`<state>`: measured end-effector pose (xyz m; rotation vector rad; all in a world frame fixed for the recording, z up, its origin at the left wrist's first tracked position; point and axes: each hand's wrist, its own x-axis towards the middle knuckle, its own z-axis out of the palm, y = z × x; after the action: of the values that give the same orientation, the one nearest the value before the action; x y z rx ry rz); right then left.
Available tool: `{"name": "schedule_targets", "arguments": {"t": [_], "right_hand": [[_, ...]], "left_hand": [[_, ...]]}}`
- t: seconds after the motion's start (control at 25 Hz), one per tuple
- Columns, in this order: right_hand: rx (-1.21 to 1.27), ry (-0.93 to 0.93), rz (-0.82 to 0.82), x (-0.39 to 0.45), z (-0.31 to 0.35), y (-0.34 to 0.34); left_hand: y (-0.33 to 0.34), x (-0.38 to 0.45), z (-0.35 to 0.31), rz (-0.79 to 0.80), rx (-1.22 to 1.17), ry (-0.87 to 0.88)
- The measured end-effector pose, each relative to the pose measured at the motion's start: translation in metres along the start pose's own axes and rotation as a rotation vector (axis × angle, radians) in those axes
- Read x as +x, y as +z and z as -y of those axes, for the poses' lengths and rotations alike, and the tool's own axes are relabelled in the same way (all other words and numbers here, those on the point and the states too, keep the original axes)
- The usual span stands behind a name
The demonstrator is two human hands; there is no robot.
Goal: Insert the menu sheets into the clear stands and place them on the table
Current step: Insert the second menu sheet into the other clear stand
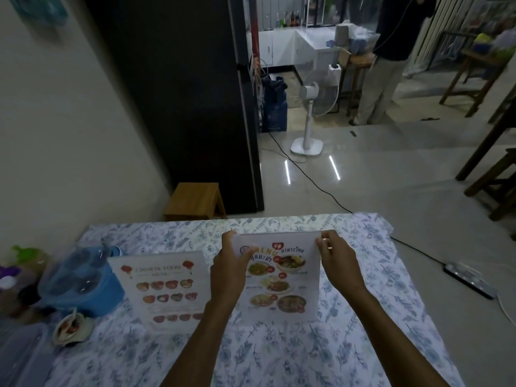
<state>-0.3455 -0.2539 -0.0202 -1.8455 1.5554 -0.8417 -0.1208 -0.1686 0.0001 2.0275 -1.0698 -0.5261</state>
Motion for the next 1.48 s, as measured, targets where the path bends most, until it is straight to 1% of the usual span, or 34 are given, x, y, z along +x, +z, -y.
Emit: {"name": "schedule_targets", "arguments": {"t": [0.44,0.68,0.8,0.96,1.08,1.12,1.2,1.36,1.48], "right_hand": [[-0.010,0.006,-0.002,-0.010,-0.001,0.003],[-0.002,0.032,0.039,-0.009,0.005,-0.009],[-0.018,0.052,0.019,-0.015,0.006,-0.017],[-0.015,0.076,-0.025,-0.031,0.015,-0.025],[-0.041,0.131,-0.166,-0.055,0.029,-0.023],[-0.045,0.142,-0.211,-0.066,0.037,-0.019],[-0.040,0.112,-0.229,-0.089,0.057,-0.008],[0.015,0.044,-0.151,-0.125,0.099,0.036],[0.006,0.016,-0.073,-0.144,0.121,0.086]], "left_hand": [[-0.004,-0.004,0.003,0.022,-0.012,0.051],[-0.009,-0.003,0.005,0.046,-0.100,0.008],[-0.016,-0.004,0.008,0.096,-0.141,0.017],[-0.026,-0.010,0.013,0.133,-0.157,0.080],[-0.041,-0.019,0.020,0.155,-0.162,0.134],[-0.048,-0.022,0.023,0.153,-0.157,0.146],[-0.064,-0.030,0.033,0.119,-0.160,0.159],[-0.106,-0.039,0.060,0.064,-0.203,0.182],[-0.148,-0.037,0.094,0.013,-0.214,0.128]]}}
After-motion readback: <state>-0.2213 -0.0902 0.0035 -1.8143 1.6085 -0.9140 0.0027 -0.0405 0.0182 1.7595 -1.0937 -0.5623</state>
